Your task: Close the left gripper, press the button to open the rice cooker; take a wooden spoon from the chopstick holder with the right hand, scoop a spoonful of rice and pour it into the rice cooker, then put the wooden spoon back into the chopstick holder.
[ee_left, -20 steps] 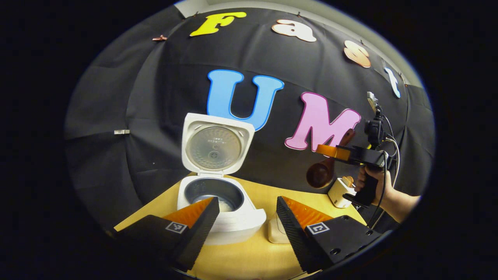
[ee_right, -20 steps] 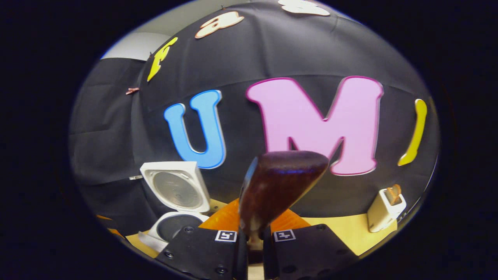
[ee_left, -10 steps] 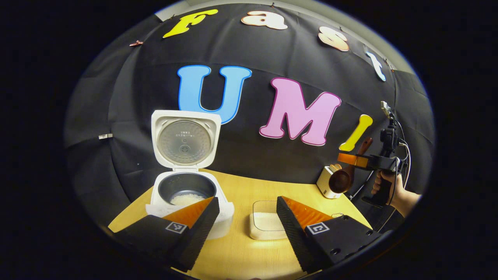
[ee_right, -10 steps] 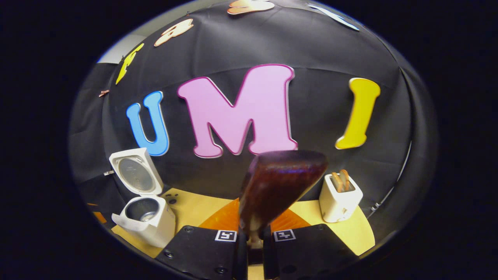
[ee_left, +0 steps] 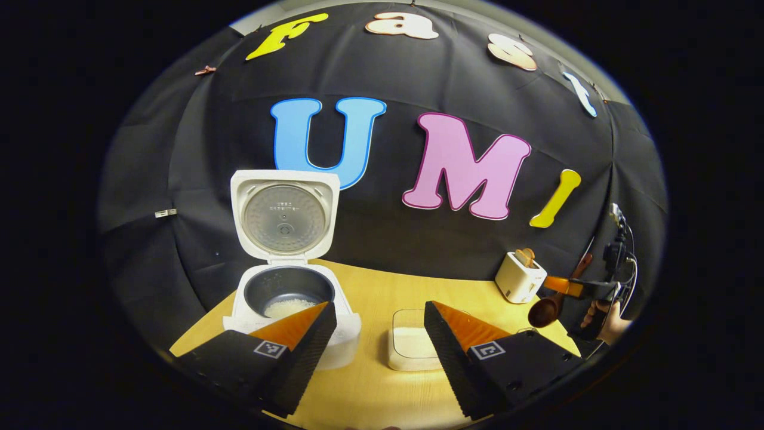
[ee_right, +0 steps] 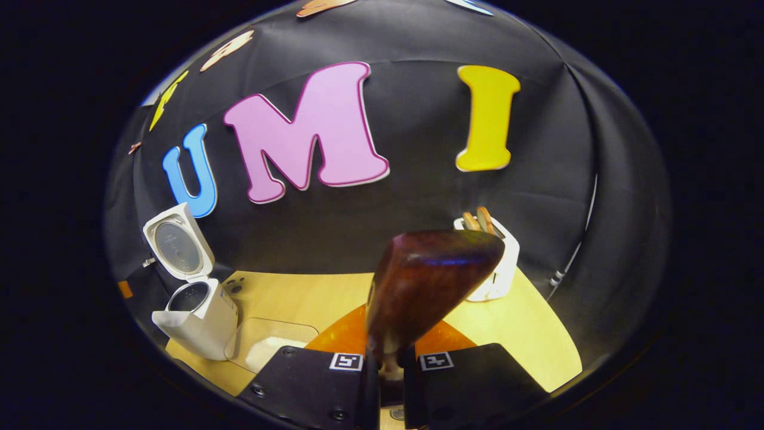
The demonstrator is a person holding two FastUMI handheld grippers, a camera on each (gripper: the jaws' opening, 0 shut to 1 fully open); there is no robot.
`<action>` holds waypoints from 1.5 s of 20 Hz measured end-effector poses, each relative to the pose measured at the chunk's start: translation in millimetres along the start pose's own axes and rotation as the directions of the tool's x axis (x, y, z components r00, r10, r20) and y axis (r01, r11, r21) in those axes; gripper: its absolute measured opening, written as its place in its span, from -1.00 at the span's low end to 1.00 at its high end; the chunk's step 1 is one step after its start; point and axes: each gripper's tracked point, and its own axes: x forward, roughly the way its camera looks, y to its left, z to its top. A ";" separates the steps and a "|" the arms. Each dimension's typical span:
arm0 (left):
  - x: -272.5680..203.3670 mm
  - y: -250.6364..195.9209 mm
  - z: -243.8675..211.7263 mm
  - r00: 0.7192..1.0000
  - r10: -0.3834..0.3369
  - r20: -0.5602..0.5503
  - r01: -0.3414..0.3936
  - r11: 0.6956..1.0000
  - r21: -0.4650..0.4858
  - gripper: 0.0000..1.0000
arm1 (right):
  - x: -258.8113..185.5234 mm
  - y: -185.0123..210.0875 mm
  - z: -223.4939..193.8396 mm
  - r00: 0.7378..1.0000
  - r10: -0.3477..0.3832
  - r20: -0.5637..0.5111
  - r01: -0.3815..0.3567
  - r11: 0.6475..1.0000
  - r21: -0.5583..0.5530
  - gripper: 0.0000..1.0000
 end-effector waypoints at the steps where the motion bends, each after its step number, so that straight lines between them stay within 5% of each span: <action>1: 1.4 0.7 1.0 1.000 0.005 0.000 -0.005 1.000 0.003 0.92 | 2.3 -7.7 -10.7 1.000 -0.012 -0.015 0.012 1.000 0.018 -0.61; 15: 6.6 -10.2 -4.4 1.000 0.020 -0.014 -0.019 0.998 0.054 0.92 | 27.9 -54.3 -115.3 0.979 -0.126 -0.163 0.150 0.978 0.145 -0.60; 21: 2.7 1.7 1.3 0.999 0.040 -0.006 -0.040 0.998 0.041 0.91 | 25.2 -56.8 -115.5 0.973 -0.148 -0.176 0.175 0.972 0.153 -0.54; 23: 2.2 4.1 6.6 0.999 0.041 0.007 -0.041 0.998 0.042 0.91 | 20.9 -58.0 -112.8 0.971 -0.158 -0.182 0.185 0.973 0.141 -0.31; 25: 2.5 5.8 13.6 0.999 0.034 0.020 -0.034 0.999 0.036 0.91 | 15.0 -54.7 -106.6 0.971 -0.154 -0.181 0.178 0.976 0.126 0.12; 27: 2.4 6.8 19.7 0.999 0.024 0.033 -0.024 0.999 0.021 0.91 | 7.0 -52.5 -102.7 0.969 -0.164 -0.186 0.184 0.978 0.096 0.96; 30: 1.2 8.2 28.4 0.999 0.010 0.053 -0.012 1.000 0.021 0.91 | -6.1 -49.9 -96.6 0.965 -0.185 -0.185 0.199 0.978 0.058 0.97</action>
